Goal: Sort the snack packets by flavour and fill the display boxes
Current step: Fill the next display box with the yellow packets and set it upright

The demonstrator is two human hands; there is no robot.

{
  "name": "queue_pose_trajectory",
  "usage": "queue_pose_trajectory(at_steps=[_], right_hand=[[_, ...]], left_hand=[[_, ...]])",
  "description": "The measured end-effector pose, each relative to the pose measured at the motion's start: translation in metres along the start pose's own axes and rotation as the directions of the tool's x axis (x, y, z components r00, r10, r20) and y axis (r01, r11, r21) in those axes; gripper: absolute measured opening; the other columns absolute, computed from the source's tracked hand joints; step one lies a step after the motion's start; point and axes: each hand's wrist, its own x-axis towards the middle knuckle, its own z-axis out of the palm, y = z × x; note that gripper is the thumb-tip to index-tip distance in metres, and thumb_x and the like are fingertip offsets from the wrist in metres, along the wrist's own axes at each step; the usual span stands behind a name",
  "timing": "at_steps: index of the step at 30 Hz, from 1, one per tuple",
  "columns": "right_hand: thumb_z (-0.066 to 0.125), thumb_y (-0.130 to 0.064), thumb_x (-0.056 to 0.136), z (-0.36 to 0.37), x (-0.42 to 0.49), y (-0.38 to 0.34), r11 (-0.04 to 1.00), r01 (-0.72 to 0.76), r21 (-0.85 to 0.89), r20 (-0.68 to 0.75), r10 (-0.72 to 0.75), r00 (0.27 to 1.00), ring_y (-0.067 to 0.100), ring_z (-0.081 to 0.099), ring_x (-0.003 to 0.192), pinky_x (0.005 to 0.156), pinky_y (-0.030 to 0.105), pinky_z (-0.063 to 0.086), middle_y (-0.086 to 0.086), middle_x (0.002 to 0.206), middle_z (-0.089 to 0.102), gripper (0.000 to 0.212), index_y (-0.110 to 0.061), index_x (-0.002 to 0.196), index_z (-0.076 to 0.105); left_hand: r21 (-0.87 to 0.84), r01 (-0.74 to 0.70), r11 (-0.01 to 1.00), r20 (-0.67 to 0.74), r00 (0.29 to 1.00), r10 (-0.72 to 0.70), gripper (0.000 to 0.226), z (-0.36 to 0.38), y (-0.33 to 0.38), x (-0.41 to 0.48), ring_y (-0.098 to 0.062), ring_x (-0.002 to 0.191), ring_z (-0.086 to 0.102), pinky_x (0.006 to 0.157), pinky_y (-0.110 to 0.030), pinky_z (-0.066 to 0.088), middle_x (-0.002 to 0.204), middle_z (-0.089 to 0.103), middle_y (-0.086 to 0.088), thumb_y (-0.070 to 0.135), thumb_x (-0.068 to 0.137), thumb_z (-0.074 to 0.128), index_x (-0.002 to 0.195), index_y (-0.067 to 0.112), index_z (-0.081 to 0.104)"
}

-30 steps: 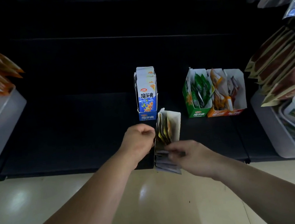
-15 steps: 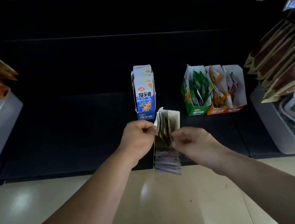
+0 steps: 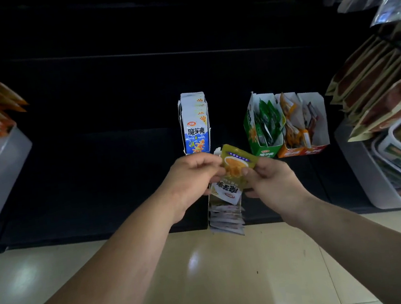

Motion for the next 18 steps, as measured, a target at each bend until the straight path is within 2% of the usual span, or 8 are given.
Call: queue_pose_trajectory(at_steps=[3, 6, 8, 10, 13, 15, 18], right_hand=[[0.057, -0.017, 0.107, -0.004, 0.002, 0.002, 0.996, -0.078, 0.052, 0.015, 0.078, 0.997, 0.012, 0.076, 0.096, 0.080, 0.028, 0.062, -0.002, 0.101, 0.080, 0.016, -0.020, 0.112, 0.072], [0.056, -0.015, 0.107, -0.003, 0.001, 0.003, 0.995, -0.074, 0.071, 0.034, 0.071, 0.997, 0.010, 0.077, 0.093, 0.076, 0.022, 0.061, -0.002, 0.101, 0.080, 0.018, -0.022, 0.112, 0.072], [0.055, -0.012, 0.107, -0.001, 0.001, 0.001, 0.993, -0.058, 0.101, 0.039, 0.054, 0.998, 0.010, 0.077, 0.093, 0.074, 0.020, 0.061, -0.003, 0.098, 0.081, 0.020, -0.022, 0.111, 0.072], [0.054, -0.010, 0.107, 0.001, 0.003, -0.002, 0.978, -0.076, 0.196, 0.038, 0.069, 0.997, 0.015, 0.078, 0.095, 0.080, 0.028, 0.063, 0.000, 0.101, 0.081, 0.020, -0.018, 0.115, 0.071], [0.056, -0.012, 0.107, 0.001, 0.006, -0.007, 0.935, -0.126, 0.331, 0.042, 0.119, 0.992, 0.024, 0.078, 0.096, 0.088, 0.041, 0.063, 0.009, 0.104, 0.080, 0.017, -0.013, 0.118, 0.068], [0.061, -0.012, 0.104, -0.003, 0.005, -0.008, 0.956, -0.105, 0.275, 0.016, 0.105, 0.994, 0.022, 0.078, 0.097, 0.087, 0.042, 0.064, 0.006, 0.103, 0.079, 0.017, -0.016, 0.120, 0.065], [0.069, -0.011, 0.098, -0.011, 0.001, -0.009, 0.987, -0.060, 0.149, -0.021, 0.064, 0.998, 0.017, 0.074, 0.101, 0.087, 0.041, 0.063, -0.002, 0.105, 0.078, 0.034, -0.030, 0.124, 0.060]], left_hand=[[0.037, 0.033, 0.999, -0.091, 0.995, -0.030, 0.018, -0.003, -0.009, 0.003, -0.013, 0.097, 0.073, 0.073, -0.030, 0.060, 0.106, 0.075, 0.003, 0.011, 0.102, 0.060, 0.109, 0.024, 0.070], [0.082, 0.014, 0.997, -0.067, 0.998, -0.009, 0.019, -0.002, -0.016, 0.006, -0.009, 0.095, 0.071, 0.068, -0.023, 0.054, 0.107, 0.072, 0.006, 0.011, 0.101, 0.063, 0.113, 0.023, 0.068], [0.153, -0.020, 0.988, -0.040, 0.999, 0.026, 0.021, -0.001, -0.022, 0.007, -0.006, 0.094, 0.069, 0.072, -0.018, 0.052, 0.105, 0.072, 0.007, 0.012, 0.096, 0.072, 0.114, 0.022, 0.070], [0.237, -0.039, 0.971, -0.022, 0.999, 0.045, 0.018, -0.001, -0.027, 0.009, -0.006, 0.090, 0.070, 0.076, -0.018, 0.055, 0.097, 0.074, 0.009, 0.015, 0.089, 0.080, 0.104, 0.022, 0.073], [0.272, -0.034, 0.962, -0.012, 0.999, 0.039, 0.015, -0.005, -0.029, 0.007, -0.003, 0.077, 0.070, 0.072, -0.022, 0.054, 0.086, 0.076, 0.008, 0.021, 0.084, 0.086, 0.087, 0.022, 0.071], [0.224, -0.053, 0.973, -0.007, 0.998, 0.056, 0.017, -0.013, -0.026, 0.005, -0.011, 0.084, 0.072, 0.076, -0.028, 0.053, 0.091, 0.078, 0.004, 0.022, 0.084, 0.085, 0.086, 0.021, 0.068], [0.201, -0.120, 0.972, -0.036, 0.991, 0.129, 0.017, -0.030, -0.017, 0.001, -0.011, 0.081, 0.069, 0.076, -0.030, 0.053, 0.090, 0.077, 0.000, 0.018, 0.086, 0.082, 0.086, 0.025, 0.067]])
